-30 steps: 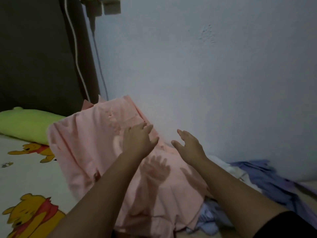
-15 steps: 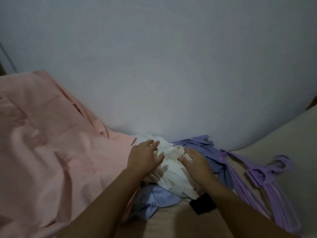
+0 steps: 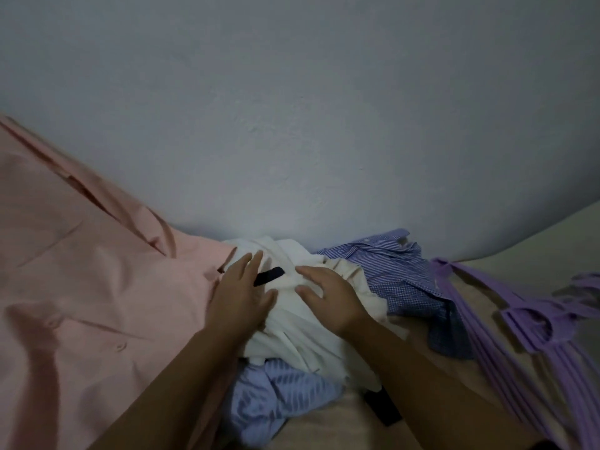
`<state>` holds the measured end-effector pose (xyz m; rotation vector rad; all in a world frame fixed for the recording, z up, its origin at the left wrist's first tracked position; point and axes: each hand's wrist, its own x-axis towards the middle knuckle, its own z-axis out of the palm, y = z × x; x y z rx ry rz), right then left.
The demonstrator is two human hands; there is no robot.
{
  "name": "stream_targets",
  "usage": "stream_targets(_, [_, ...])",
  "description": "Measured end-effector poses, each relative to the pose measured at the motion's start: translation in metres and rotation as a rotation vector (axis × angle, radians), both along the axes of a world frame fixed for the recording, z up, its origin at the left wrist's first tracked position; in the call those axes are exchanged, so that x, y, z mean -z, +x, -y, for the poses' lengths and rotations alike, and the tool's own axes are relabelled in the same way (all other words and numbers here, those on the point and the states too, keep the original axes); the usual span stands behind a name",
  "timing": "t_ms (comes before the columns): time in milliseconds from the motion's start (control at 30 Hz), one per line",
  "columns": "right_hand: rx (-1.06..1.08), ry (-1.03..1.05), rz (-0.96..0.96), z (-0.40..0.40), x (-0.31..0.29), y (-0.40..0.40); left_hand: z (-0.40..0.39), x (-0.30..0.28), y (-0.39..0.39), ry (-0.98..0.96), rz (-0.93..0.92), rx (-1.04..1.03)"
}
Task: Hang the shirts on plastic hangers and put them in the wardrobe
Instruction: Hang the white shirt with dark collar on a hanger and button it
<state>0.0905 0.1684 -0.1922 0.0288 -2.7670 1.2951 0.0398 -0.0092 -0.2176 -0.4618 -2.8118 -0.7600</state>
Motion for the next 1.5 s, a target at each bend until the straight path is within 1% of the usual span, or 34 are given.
stream_targets(100, [-0.055,-0.006,0.071,0.019,0.002,-0.02,0.024,0.006,-0.001,0.029,-0.007,-0.008])
stream_targets(267, [-0.074,-0.025,0.14,0.042,0.002,-0.038,0.047,0.01,-0.004,0.103,-0.003,0.004])
stream_targets(367, [-0.149,-0.094,0.199,0.053,-0.006,-0.041,0.051,0.009,-0.003,0.149,0.005,0.042])
stream_targets(500, [-0.193,-0.11,0.23,0.054,-0.027,-0.031,0.053,-0.001,0.001,0.175,0.039,0.071])
stream_targets(667, [-0.077,-0.189,0.238,0.028,-0.063,-0.005,0.047,-0.028,0.011,0.14,0.05,0.062])
stream_targets(767, [-0.021,-0.198,0.231,0.009,-0.088,0.018,0.037,-0.045,0.019,0.049,0.027,0.104])
stream_targets(800, [-0.003,-0.197,0.213,0.002,-0.096,0.026,0.032,-0.052,0.024,0.052,0.018,0.109])
stream_targets(867, [0.037,-0.195,0.147,-0.011,-0.111,0.043,0.021,-0.07,0.037,0.12,-0.01,0.093])
stream_targets(967, [0.144,-0.23,0.054,-0.028,-0.132,0.069,0.001,-0.105,0.057,0.247,-0.14,0.113])
stream_targets(1033, [0.184,-0.333,0.048,-0.037,-0.145,0.085,-0.011,-0.132,0.072,0.316,-0.218,0.144])
stream_targets(1100, [0.182,-0.512,0.107,-0.043,-0.16,0.104,-0.02,-0.156,0.088,0.35,-0.278,0.151])
stream_targets(1200, [0.065,-0.751,0.167,-0.046,-0.182,0.13,-0.03,-0.182,0.111,0.407,-0.346,0.146])
stream_targets(1267, [-0.032,-0.87,0.136,-0.044,-0.196,0.143,-0.034,-0.197,0.124,0.449,-0.361,0.156])
stream_targets(1333, [-0.1,-0.941,0.088,-0.04,-0.21,0.155,-0.039,-0.211,0.135,0.485,-0.355,0.183])
stream_targets(1400, [-0.136,-0.894,0.039,-0.037,-0.223,0.164,-0.043,-0.224,0.146,0.504,-0.355,0.212])
stream_targets(1500, [-0.116,-0.72,-0.063,-0.036,-0.247,0.177,-0.048,-0.243,0.159,0.498,-0.344,0.252])
